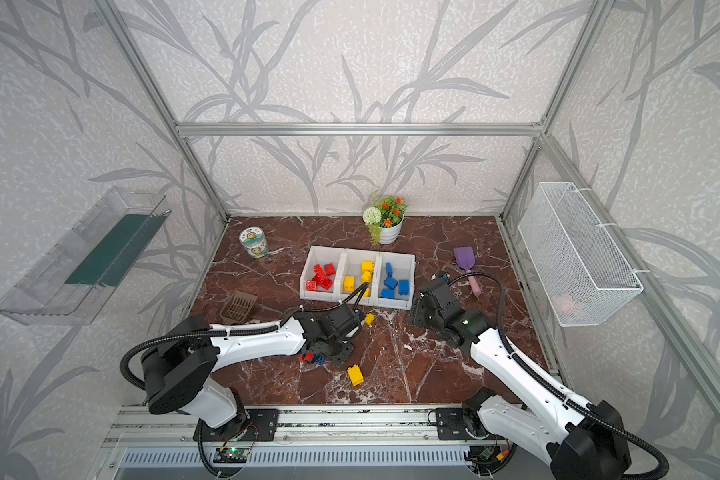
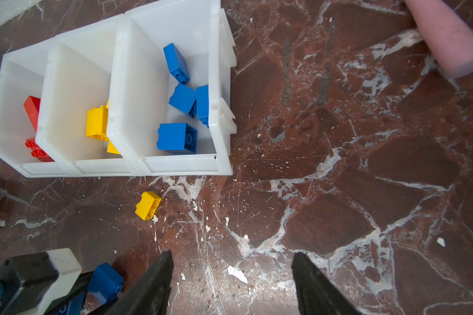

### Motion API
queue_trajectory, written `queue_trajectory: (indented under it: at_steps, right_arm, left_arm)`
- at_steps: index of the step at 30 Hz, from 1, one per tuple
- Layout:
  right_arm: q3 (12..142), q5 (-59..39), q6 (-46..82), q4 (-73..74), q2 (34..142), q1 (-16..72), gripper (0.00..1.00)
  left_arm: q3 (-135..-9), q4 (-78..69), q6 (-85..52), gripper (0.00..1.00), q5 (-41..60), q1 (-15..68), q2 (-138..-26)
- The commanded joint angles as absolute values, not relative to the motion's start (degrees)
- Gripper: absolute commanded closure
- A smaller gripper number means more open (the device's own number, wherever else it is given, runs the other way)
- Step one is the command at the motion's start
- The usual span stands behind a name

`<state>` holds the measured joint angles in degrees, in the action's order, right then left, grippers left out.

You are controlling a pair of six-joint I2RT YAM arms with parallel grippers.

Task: Sort the legos into containers by color
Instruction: 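Withdraw the right gripper while the left gripper grasps a blue brick on the table, then carry the blue brick with the left gripper into the blue compartment and release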

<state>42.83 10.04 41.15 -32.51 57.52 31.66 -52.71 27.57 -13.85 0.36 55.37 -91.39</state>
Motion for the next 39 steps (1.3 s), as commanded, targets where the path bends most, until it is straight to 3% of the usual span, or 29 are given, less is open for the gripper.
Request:
queue_trajectory:
  at_steps: [1, 17, 25, 28, 33, 39]
  right_arm:
    - [42.1, 11.5, 41.8, -34.2, 55.4, 31.6, 0.30]
    - [37.9, 6.6, 39.8, -35.9, 49.0, 31.6, 0.31]
    - [35.9, 4.6, 39.6, -37.2, 46.4, 31.6, 0.31]
    - [35.5, 4.6, 39.6, -37.6, 45.7, 31.6, 0.31]
    - [35.7, 4.4, 39.6, -38.8, 45.5, 31.6, 0.30]
    - [35.8, 4.9, 39.3, -40.6, 44.0, 31.6, 0.30]
  left_arm:
    - [-60.7, 30.5, -10.0, 0.55, -3.5, 54.8, -92.2]
    - [-96.1, 34.0, -6.5, 0.55, -6.5, 50.3, -113.9]
    - [-105.4, 35.7, -7.0, 0.54, -7.1, 49.1, -121.1]
    - [-106.0, 34.8, -7.6, 0.49, -6.9, 48.4, -121.8]
    - [-105.8, 32.9, -7.8, 0.33, -6.7, 48.4, -122.1]
    - [-105.6, 32.2, -8.4, 0.29, -7.0, 48.3, -121.5]
